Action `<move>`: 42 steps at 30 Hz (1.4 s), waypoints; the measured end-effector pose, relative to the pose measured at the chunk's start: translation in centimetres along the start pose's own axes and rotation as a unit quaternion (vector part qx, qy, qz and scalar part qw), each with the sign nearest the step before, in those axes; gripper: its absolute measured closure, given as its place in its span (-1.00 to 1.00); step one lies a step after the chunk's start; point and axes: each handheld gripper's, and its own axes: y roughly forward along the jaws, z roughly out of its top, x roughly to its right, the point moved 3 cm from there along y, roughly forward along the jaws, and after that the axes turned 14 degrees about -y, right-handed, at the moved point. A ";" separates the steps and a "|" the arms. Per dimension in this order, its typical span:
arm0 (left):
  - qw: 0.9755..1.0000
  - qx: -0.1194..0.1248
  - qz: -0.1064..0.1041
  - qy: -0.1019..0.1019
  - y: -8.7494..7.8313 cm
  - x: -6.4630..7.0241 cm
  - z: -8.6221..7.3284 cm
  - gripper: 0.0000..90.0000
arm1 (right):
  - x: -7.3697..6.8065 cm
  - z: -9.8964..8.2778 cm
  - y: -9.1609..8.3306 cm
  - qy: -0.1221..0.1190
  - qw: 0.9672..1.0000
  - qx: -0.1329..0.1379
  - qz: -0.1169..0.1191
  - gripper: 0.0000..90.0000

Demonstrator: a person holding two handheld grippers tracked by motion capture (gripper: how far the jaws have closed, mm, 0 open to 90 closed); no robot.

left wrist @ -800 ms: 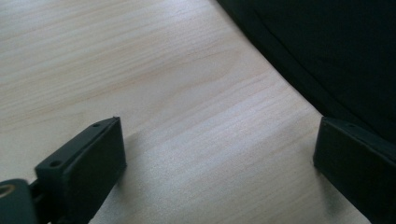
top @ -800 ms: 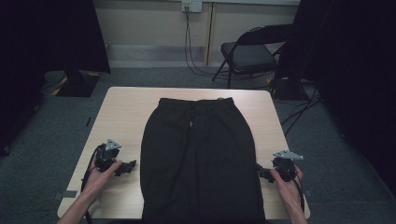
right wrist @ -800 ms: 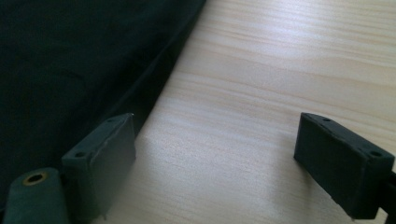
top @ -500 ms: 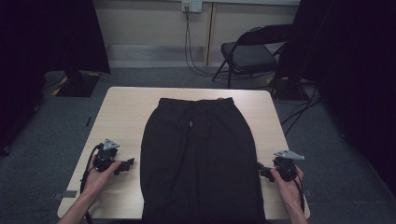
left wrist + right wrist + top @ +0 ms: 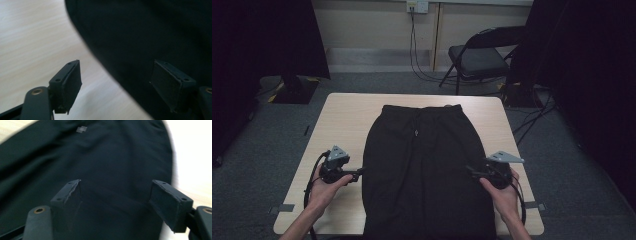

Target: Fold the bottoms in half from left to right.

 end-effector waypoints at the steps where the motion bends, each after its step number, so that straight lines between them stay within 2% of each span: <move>1: 1.000 0.000 0.000 0.000 0.0 0.0 0.0 -0.44 | 0.0 0.0 0.0 0.000 1.000 0.000 0.000 -0.46; 2: 1.000 -0.011 -0.008 0.014 0.8 0.6 0.8 -0.44 | -1.2 1.4 0.7 -0.017 1.000 0.004 0.017 -0.46; 3: 1.000 -0.009 -0.006 0.027 1.4 1.1 1.2 -0.44 | -1.7 2.0 1.0 -0.028 0.999 0.005 0.022 -0.46; 4: 0.999 -0.009 -0.007 0.032 2.0 1.5 1.3 -0.42 | -2.5 3.0 1.6 -0.041 0.999 0.008 0.029 -0.46; 6: 0.999 -0.023 -0.013 0.040 3.1 2.1 1.1 -0.40 | -3.8 4.1 2.3 -0.042 0.998 0.021 0.048 -0.47; 8: 0.997 -0.044 -0.023 0.051 3.9 2.5 0.2 -0.39 | -5.9 4.8 3.7 -0.056 0.996 0.019 0.069 -0.48; 9: 0.997 -0.054 -0.025 0.053 4.1 2.9 -0.3 -0.38 | -6.8 4.8 4.2 -0.059 0.995 0.017 0.078 -0.48; 10: 0.996 -0.059 -0.024 0.059 4.0 3.1 -0.5 -0.37 | -8.3 4.4 5.1 -0.072 0.992 0.004 0.105 -0.49; 12: 0.996 -0.059 -0.034 0.060 4.0 3.3 -0.7 -0.37 | -10.2 3.6 6.3 -0.116 0.986 -0.027 0.117 -0.51; 14: 0.996 -0.060 -0.027 0.063 4.2 3.3 -1.1 -0.36 | -11.1 2.9 7.3 -0.122 0.983 -0.044 0.129 -0.50; 15: 0.996 -0.059 -0.029 0.065 4.3 3.3 -1.4 -0.35 | -11.3 2.6 7.7 -0.126 0.982 -0.053 0.133 -0.51; 16: 0.996 -0.053 -0.033 0.057 4.4 3.4 -1.5 -0.37 | -11.4 2.4 8.0 -0.127 0.981 -0.059 0.132 -0.52; 20: 0.996 -0.061 -0.034 0.056 4.1 3.5 -1.7 -0.36 | -11.3 1.7 8.5 -0.125 0.981 -0.071 0.128 -0.49; 22: 0.997 -0.049 -0.038 0.056 3.8 3.6 -2.2 -0.36 | -11.3 1.3 8.7 -0.131 0.981 -0.078 0.123 -0.50; 27: 0.996 -0.055 -0.040 0.063 3.4 3.9 -2.6 -0.36 | -11.4 0.9 8.3 -0.129 0.982 -0.076 0.118 -0.49; 29: 0.995 -0.063 -0.047 0.069 3.1 4.5 -2.9 -0.36 | -11.2 0.6 7.7 -0.134 0.980 -0.085 0.123 -0.49; 30: 0.993 -0.069 -0.053 0.074 3.0 4.9 -3.0 -0.36 | -11.1 0.4 7.4 -0.135 0.979 -0.085 0.125 -0.49; 31: 0.993 -0.069 -0.053 0.074 3.0 4.9 -3.0 -0.36 | -11.1 0.4 7.4 -0.135 0.979 -0.085 0.125 -0.49; 32: 0.992 -0.075 -0.063 0.084 2.7 5.6 -3.4 -0.37 | -10.7 -0.2 6.8 -0.132 0.980 -0.080 0.124 -0.49; 34: 0.987 -0.088 -0.080 0.105 2.5 6.1 -3.8 -0.49 | -10.4 -0.6 6.2 -0.131 0.981 -0.080 0.122 -0.49; 36: 0.987 -0.090 -0.082 0.104 2.4 6.1 -3.8 -0.49 | -10.2 -0.9 5.8 -0.131 0.981 -0.079 0.123 -0.49; 37: 0.987 -0.090 -0.088 0.101 2.4 6.0 -3.6 -0.49 | -9.9 -1.7 4.8 -0.130 0.981 -0.079 0.120 -0.49; 38: 0.988 -0.085 -0.093 0.084 2.3 5.7 -3.2 -0.49 | -9.8 -1.9 4.5 -0.129 0.981 -0.081 0.120 -0.49; 40: 0.990 -0.066 -0.099 0.072 2.2 5.3 -2.5 -0.49 | -9.6 -2.4 3.7 -0.131 0.980 -0.083 0.121 -0.49; 41: 0.990 -0.066 -0.099 0.072 2.2 5.3 -2.5 -0.48 | -9.6 -2.4 3.7 -0.131 0.980 -0.083 0.121 -0.49; 42: 0.991 -0.058 -0.095 0.070 2.2 4.9 -1.8 -0.47 | -9.4 -3.0 2.7 -0.130 0.980 -0.089 0.121 -0.49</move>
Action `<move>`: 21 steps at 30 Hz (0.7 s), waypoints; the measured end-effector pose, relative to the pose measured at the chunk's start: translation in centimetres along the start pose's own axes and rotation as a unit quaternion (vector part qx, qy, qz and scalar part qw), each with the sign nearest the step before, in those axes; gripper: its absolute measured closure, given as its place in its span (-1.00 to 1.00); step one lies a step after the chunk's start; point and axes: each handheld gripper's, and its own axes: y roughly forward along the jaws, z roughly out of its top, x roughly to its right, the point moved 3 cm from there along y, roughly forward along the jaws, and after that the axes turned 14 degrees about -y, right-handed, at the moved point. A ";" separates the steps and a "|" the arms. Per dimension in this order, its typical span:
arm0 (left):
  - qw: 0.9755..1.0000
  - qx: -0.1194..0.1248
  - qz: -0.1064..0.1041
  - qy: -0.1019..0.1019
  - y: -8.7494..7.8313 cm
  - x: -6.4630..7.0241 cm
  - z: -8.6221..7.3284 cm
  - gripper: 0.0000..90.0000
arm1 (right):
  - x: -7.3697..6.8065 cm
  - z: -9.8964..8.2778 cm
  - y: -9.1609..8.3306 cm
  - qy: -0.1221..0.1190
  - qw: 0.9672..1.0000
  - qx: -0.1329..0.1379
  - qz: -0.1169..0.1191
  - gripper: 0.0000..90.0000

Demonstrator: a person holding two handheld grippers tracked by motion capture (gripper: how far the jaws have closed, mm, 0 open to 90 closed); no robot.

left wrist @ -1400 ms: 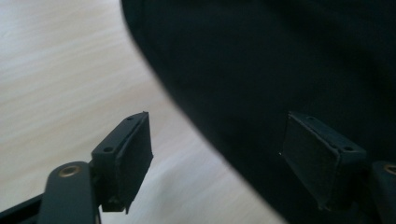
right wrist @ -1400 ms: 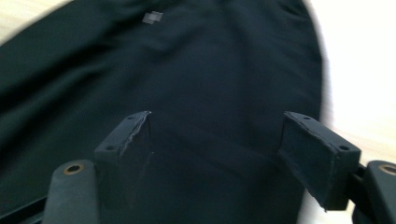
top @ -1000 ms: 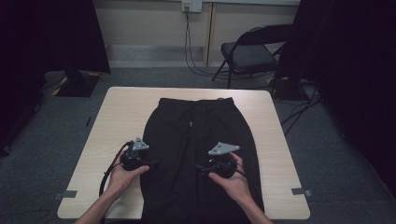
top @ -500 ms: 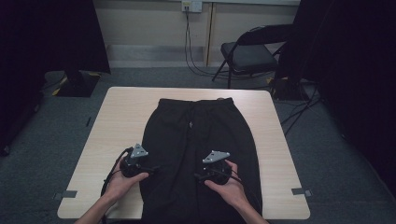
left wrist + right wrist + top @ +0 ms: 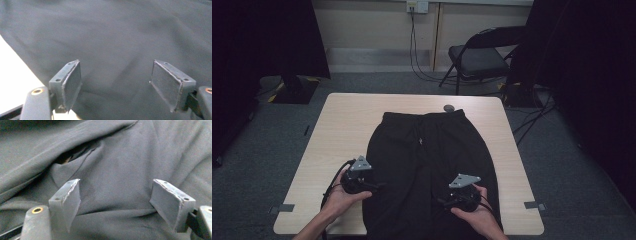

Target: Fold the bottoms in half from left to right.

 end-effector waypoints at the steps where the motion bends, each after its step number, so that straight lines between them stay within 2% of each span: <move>1: 1.000 0.003 0.000 0.000 0.0 -0.3 0.2 -0.47 | -0.1 -0.2 -0.2 0.001 1.000 -0.002 -0.001 -0.49; 3: 1.000 0.000 0.010 -0.006 0.2 -0.9 0.5 -0.39 | -0.2 -0.6 -0.7 0.002 1.000 -0.007 0.000 -0.49; 4: 1.000 0.002 0.009 -0.011 0.3 -1.1 0.6 -0.35 | -0.3 -0.8 -0.9 0.003 1.000 -0.010 -0.001 -0.49; 6: 0.999 0.014 0.023 -0.020 0.4 -1.7 0.8 -0.26 | -0.3 -1.3 -1.4 0.005 1.000 -0.012 -0.001 -0.49; 9: 1.000 0.010 0.019 -0.019 0.8 -2.1 0.8 -0.28 | -0.3 -1.8 -1.9 0.001 1.000 -0.012 0.001 -0.49; 10: 1.000 -0.007 0.013 -0.010 1.5 -2.1 0.6 -0.26 | -0.2 -2.3 -2.4 0.008 1.000 -0.017 -0.003 -0.49; 11: 1.000 -0.007 0.013 -0.010 1.5 -2.1 0.6 -0.24 | -0.3 -2.4 -2.5 0.010 1.000 -0.020 -0.003 -0.49; 12: 1.000 -0.010 0.009 0.003 1.8 -1.7 0.6 -0.22 | -0.2 -2.4 -2.6 0.013 1.000 -0.025 -0.004 -0.45; 13: 1.000 -0.010 0.009 0.003 1.8 -1.7 0.6 -0.19 | -0.2 -2.4 -2.6 0.013 1.000 -0.025 -0.004 -0.45; 15: 1.000 -0.013 0.013 0.026 2.1 -1.1 0.5 -0.22 | -0.1 -1.3 -2.8 0.021 1.000 -0.003 -0.012 -0.36; 17: 1.000 -0.008 0.012 0.026 2.1 -0.9 0.3 -0.24 | 0.0 -0.2 -3.1 0.026 0.999 0.025 -0.023 -0.34; 18: 1.000 -0.004 0.013 0.021 2.1 -0.8 0.2 -0.27 | 0.0 0.7 -3.1 0.020 0.999 0.035 -0.028 -0.35; 19: 1.000 -0.004 0.013 0.021 2.1 -0.8 0.2 -0.27 | 0.0 0.7 -3.1 0.020 0.999 0.035 -0.028 -0.35; 20: 1.000 -0.010 0.018 0.020 2.0 -0.7 0.2 -0.27 | -0.4 1.8 -2.6 0.011 0.999 0.033 -0.024 -0.35; 21: 1.000 -0.010 0.018 0.020 2.0 -0.7 0.2 -0.27 | -0.6 2.1 -2.4 0.006 0.999 0.032 -0.024 -0.35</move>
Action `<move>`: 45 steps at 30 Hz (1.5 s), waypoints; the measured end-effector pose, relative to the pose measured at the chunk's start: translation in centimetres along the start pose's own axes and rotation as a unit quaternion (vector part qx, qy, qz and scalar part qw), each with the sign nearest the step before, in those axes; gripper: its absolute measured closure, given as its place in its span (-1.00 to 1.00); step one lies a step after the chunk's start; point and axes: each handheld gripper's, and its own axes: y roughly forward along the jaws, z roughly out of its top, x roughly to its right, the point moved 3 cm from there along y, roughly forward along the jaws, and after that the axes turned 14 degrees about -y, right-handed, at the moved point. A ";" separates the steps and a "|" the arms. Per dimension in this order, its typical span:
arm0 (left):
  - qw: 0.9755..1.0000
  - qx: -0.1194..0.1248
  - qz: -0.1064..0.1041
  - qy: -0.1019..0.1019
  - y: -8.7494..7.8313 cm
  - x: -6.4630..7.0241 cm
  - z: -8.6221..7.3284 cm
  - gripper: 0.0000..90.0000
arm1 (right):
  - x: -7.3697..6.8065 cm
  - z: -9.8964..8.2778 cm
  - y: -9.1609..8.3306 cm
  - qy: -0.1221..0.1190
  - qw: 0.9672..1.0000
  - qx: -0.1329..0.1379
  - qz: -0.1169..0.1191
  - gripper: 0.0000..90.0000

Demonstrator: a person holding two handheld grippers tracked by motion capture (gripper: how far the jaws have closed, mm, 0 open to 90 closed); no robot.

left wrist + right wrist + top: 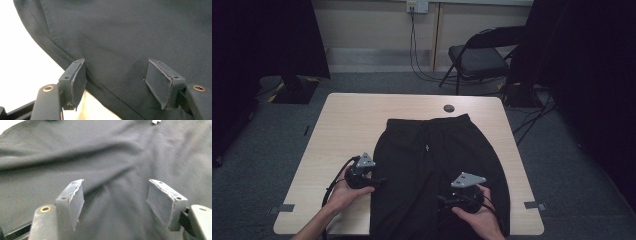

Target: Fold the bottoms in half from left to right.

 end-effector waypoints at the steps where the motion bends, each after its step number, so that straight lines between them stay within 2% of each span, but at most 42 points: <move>1: 1.000 0.000 0.000 0.002 -0.2 0.2 -0.2 -0.27 | -0.5 0.7 0.5 -0.004 1.000 -0.004 0.010 -0.35; 3: 1.000 0.008 -0.002 0.002 -0.3 0.3 -0.5 -0.27 | -1.3 1.9 0.8 -0.008 1.000 0.005 0.017 -0.35; 5: 1.000 0.003 -0.003 0.004 -0.5 0.6 -0.7 -0.28 | -1.6 2.5 0.9 -0.014 1.000 0.008 0.020 -0.33; 6: 1.000 -0.003 -0.005 0.006 -0.6 1.0 -0.9 -0.29 | -2.8 4.4 1.6 -0.020 0.999 0.013 0.034 -0.27; 8: 1.000 -0.009 -0.009 0.010 -0.8 1.7 -1.1 -0.30 | -3.7 5.8 2.1 -0.024 0.999 0.016 0.045 -0.20; 10: 1.000 -0.024 -0.010 0.016 -1.0 2.4 -1.2 -0.32 | -4.8 7.3 2.8 -0.027 0.998 0.022 0.058 -0.03; 12: 0.999 -0.035 -0.010 0.016 -1.1 2.6 -1.2 -0.32 | -6.2 8.7 3.5 -0.041 0.996 0.026 0.077 0.09; 14: 1.000 -0.029 -0.009 0.008 -1.0 2.4 -1.1 -0.29 | -7.5 9.8 4.1 -0.057 0.994 0.031 0.092 0.20; 16: 1.000 -0.025 -0.008 0.007 -0.8 2.1 -1.0 -0.29 | -9.4 10.7 5.0 -0.071 0.989 0.035 0.123 0.28; 19: 1.000 -0.017 0.004 -0.002 -0.4 0.9 -0.3 -0.29 | -11.7 11.1 6.7 -0.090 0.984 0.018 0.150 0.34; 21: 1.000 -0.012 0.011 -0.017 -0.4 0.6 0.0 -0.24 | -12.8 11.4 7.6 -0.108 0.983 0.014 0.146 0.29; 23: 1.000 -0.006 0.015 -0.017 -0.4 0.3 0.2 -0.23 | -13.4 11.5 8.5 -0.116 0.981 0.006 0.154 0.19; 24: 1.000 -0.006 0.015 -0.017 -0.4 0.3 0.2 -0.23 | -13.4 11.5 8.5 -0.116 0.981 0.006 0.154 0.19; 25: 1.000 -0.010 0.019 -0.014 -0.3 -0.1 0.1 -0.26 | -13.7 11.4 9.3 -0.121 0.979 -0.003 0.163 0.09; 28: 1.000 -0.008 0.024 -0.016 -0.2 -0.5 0.2 -0.29 | -14.1 11.0 9.7 -0.125 0.977 -0.014 0.170 -0.02; 29: 0.999 -0.006 0.021 -0.026 -0.1 -0.7 0.2 -0.32 | -14.2 10.9 9.7 -0.121 0.977 -0.012 0.174 -0.05; 30: 0.999 -0.006 0.021 -0.026 -0.1 -0.7 0.2 -0.35 | -14.2 10.9 9.7 -0.121 0.977 -0.012 0.174 -0.05; 33: 0.999 -0.002 0.037 -0.039 0.0 -1.2 0.4 -0.34 | -14.8 10.6 9.9 -0.132 0.977 -0.013 0.170 -0.15; 34: 0.998 -0.001 0.037 -0.041 0.0 -1.2 0.4 -0.34 | -14.8 10.6 9.9 -0.128 0.978 -0.013 0.165 -0.17; 35: 0.999 -0.001 0.036 -0.040 0.0 -1.2 0.4 -0.35 | -14.8 10.7 9.9 -0.118 0.979 -0.009 0.167 -0.16; 36: 0.999 0.000 0.035 -0.040 0.0 -1.2 0.4 -0.35 | -14.9 10.7 9.9 -0.122 0.978 -0.009 0.167 -0.15; 38: 0.999 0.000 0.035 -0.038 0.0 -1.2 0.4 -0.36 | -15.0 10.6 10.1 -0.125 0.980 -0.009 0.153 -0.11; 40: 0.999 0.000 0.035 -0.039 0.0 -1.2 0.4 -0.36 | -15.1 10.7 10.3 -0.119 0.980 -0.008 0.160 -0.08; 43: 0.998 0.000 0.038 -0.043 0.0 -1.1 0.4 -0.36 | -15.3 10.8 10.7 -0.122 0.981 -0.002 0.151 0.02; 45: 0.998 -0.001 0.040 -0.044 0.0 -1.1 0.4 -0.36 | -15.4 10.6 10.6 -0.132 0.981 0.002 0.140 0.11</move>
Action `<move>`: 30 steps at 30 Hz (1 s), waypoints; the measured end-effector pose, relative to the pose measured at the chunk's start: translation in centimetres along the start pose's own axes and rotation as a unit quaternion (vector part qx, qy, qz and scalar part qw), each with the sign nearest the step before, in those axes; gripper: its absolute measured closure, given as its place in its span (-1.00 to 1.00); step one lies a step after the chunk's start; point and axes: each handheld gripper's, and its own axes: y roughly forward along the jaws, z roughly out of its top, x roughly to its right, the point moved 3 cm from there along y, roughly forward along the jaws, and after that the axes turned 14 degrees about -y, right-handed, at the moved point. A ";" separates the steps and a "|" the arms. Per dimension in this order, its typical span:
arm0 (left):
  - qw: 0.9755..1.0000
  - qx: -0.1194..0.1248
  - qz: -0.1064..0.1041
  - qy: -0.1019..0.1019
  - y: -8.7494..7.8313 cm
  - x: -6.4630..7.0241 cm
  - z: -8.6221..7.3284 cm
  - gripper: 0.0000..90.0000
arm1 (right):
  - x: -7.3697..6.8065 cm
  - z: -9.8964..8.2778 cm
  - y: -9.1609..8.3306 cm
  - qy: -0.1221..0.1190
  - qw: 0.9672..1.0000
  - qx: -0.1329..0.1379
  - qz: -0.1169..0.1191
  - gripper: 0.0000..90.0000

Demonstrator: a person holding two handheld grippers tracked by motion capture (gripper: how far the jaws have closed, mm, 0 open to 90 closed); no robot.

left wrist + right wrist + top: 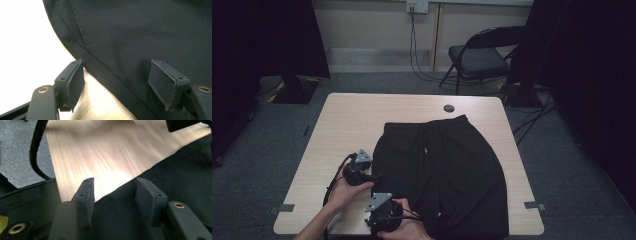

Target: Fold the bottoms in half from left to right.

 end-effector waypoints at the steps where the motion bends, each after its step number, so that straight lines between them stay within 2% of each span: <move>1: 1.000 0.000 -0.001 0.000 0.0 0.0 0.0 -0.36 | 0.0 -0.1 -0.1 0.003 1.000 0.002 0.000 0.21; 3: 1.000 0.001 -0.002 0.000 0.0 0.0 0.0 -0.37 | 0.4 -0.3 -0.2 0.013 1.000 0.006 -0.009 0.44; 6: 1.000 -0.003 -0.005 -0.002 -0.1 -0.2 0.0 -0.37 | 0.6 -0.5 -0.3 0.015 1.000 0.005 -0.013 0.54; 7: 0.999 -0.002 -0.020 -0.027 -0.3 -0.4 0.1 -0.37 | 0.7 -0.7 -0.6 0.016 1.000 0.003 -0.021 0.81; 9: 0.998 0.003 -0.032 -0.045 -0.6 -0.6 0.3 -0.37 | 1.0 -0.7 -0.9 0.026 0.999 0.014 -0.019 0.92; 12: 0.997 0.028 -0.035 -0.058 -1.2 -1.1 0.6 -0.36 | 1.4 -0.5 -2.2 0.032 0.999 0.033 -0.025 0.95; 14: 0.997 0.043 -0.031 -0.061 -1.7 -1.3 0.7 -0.36 | 2.0 -0.5 -3.7 0.047 0.997 0.053 -0.036 0.96; 19: 0.996 0.056 -0.032 -0.067 -2.2 -1.5 1.0 -0.36 | 3.6 -2.6 -7.0 0.068 0.993 0.059 -0.076 0.96; 22: 0.996 0.047 -0.036 -0.060 -1.9 -1.0 0.9 -0.36 | 5.3 -4.8 -9.0 0.091 0.989 0.049 -0.104 0.96; 24: 0.998 0.037 -0.034 -0.049 -1.5 -0.6 0.8 -0.35 | 6.4 -6.8 -9.8 0.105 0.987 0.027 -0.121 0.96; 27: 0.998 0.025 -0.036 -0.038 -1.0 -0.1 0.8 -0.35 | 7.1 -9.5 -9.6 0.121 0.985 -0.006 -0.126 0.96; 28: 0.998 0.025 -0.036 -0.038 -1.0 -0.1 0.8 -0.35 | 7.1 -9.5 -9.6 0.121 0.985 -0.006 -0.126 0.96; 29: 0.998 0.019 -0.038 -0.034 -0.9 0.1 0.8 -0.35 | 7.2 -10.2 -9.4 0.132 0.984 -0.010 -0.121 0.93; 30: 0.999 0.017 -0.039 -0.033 -0.8 0.2 0.8 -0.35 | 7.3 -10.6 -9.1 0.140 0.983 -0.012 -0.114 0.78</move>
